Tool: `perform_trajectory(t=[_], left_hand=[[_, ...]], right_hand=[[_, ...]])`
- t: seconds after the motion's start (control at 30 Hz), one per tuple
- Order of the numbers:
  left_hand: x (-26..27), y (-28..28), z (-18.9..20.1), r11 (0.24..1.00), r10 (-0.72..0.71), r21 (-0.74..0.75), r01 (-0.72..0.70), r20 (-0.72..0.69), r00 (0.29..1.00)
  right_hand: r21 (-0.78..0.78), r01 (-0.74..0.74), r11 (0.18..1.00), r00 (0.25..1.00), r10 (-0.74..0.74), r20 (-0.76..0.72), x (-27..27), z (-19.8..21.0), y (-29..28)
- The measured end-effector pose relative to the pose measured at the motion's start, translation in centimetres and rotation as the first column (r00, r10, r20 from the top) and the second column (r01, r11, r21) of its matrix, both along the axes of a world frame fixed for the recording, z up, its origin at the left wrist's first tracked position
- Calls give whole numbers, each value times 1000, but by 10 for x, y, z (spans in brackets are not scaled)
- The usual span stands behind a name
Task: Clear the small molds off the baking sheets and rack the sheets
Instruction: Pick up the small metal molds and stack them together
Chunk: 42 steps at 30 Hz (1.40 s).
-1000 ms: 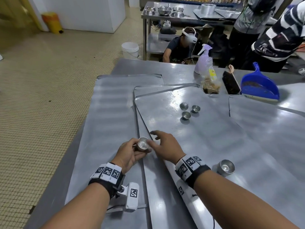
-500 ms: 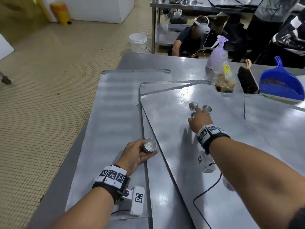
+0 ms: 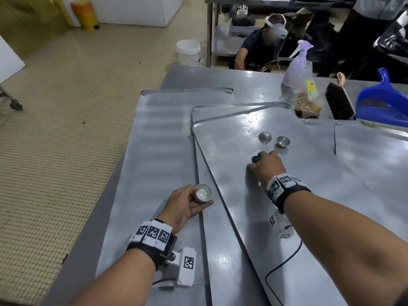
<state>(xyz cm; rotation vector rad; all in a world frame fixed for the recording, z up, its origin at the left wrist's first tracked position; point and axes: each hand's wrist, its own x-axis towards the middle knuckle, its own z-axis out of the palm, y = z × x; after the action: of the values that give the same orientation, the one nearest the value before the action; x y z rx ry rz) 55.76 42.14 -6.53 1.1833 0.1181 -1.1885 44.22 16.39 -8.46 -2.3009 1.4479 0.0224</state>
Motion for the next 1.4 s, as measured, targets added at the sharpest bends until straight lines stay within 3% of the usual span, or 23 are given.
perform_trajectory(t=[0.33,0.57,0.7,0.9,1.1,1.23,1.4], left_hand=[[-8,23,-2,1000,-18,-2,18,32,999],[-10,36,6,998,-48,47,45,64,997],[-8,42,4,998,-36,54,33,68,997],[-5,45,6,999,-8,43,7,36,999],[-3,41,4,1000,9,5,-10,75,997],[-2,37,3,1000,11,2,-12,115,993],[4,28,3,1000,20,9,-21,139,990]], right_hand=[[32,-136,990,990,134,50,-14,2,66],[33,-133,991,987,130,99,-25,7,96],[61,-162,985,961,144,234,-24,18,116],[144,-295,945,848,189,496,-7,37,154],[37,-465,885,827,419,374,7,35,181],[-7,-472,882,819,442,365,14,32,182],[51,-495,867,803,434,408,12,39,172]])
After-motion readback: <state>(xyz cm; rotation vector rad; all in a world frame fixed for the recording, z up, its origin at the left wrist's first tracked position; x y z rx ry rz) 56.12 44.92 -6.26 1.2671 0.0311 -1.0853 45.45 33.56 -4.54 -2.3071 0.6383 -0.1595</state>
